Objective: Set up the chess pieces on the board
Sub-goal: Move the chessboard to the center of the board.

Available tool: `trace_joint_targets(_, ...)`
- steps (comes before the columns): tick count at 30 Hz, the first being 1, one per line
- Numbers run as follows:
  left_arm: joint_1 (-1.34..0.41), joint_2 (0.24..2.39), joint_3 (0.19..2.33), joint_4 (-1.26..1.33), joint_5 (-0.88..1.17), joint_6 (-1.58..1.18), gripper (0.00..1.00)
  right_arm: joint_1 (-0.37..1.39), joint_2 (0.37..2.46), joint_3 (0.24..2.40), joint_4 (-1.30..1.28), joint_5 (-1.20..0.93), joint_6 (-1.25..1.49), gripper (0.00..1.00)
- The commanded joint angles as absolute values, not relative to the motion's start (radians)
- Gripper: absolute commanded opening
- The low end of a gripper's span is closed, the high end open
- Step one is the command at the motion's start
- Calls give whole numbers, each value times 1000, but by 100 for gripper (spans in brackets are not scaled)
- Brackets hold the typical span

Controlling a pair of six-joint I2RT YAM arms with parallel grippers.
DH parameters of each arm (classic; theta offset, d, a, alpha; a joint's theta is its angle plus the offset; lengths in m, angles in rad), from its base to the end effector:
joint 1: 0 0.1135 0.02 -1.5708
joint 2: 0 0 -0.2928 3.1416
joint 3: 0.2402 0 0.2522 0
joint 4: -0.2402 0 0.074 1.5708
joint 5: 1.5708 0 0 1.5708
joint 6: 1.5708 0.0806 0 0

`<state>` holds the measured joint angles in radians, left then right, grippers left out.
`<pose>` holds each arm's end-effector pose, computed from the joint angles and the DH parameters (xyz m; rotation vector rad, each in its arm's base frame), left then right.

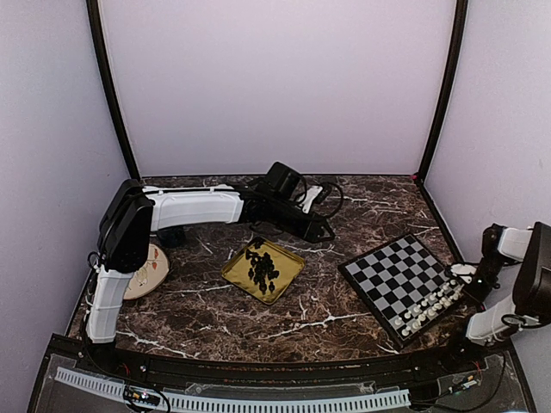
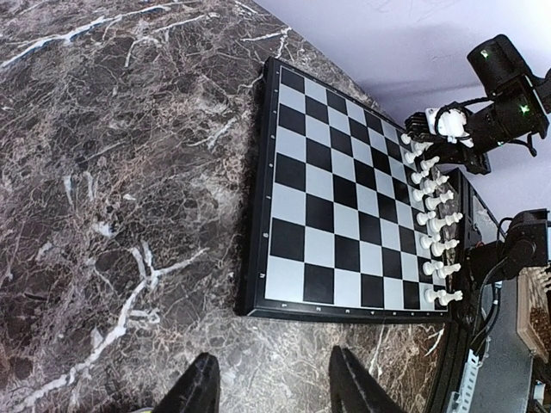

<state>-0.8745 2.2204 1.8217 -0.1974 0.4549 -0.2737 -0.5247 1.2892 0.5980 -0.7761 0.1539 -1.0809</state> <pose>0.3367 -0.4580 0.2247 0.9559 2.1264 -1.1158 0.1509 -0.1016 0.1320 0.8364 -2.9747 0.2806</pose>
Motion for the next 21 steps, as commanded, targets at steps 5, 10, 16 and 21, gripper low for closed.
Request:
trace_joint_targets(5,-877,2196,1762,-215,426,-278,45,-387,1448,639,-581,-20,-933,7)
trace_joint_targets(10,-877,2178,1730,-207,412,-279,45,-337,1519,696,-564,-43,-882,7)
trace_joint_targets(16,-878,2165,1711,-209,397,-270,45,-273,1586,756,-544,-55,-824,7)
trace_joint_targets(21,-877,2160,1700,-206,396,-269,45,-234,1659,805,-532,-71,-792,7)
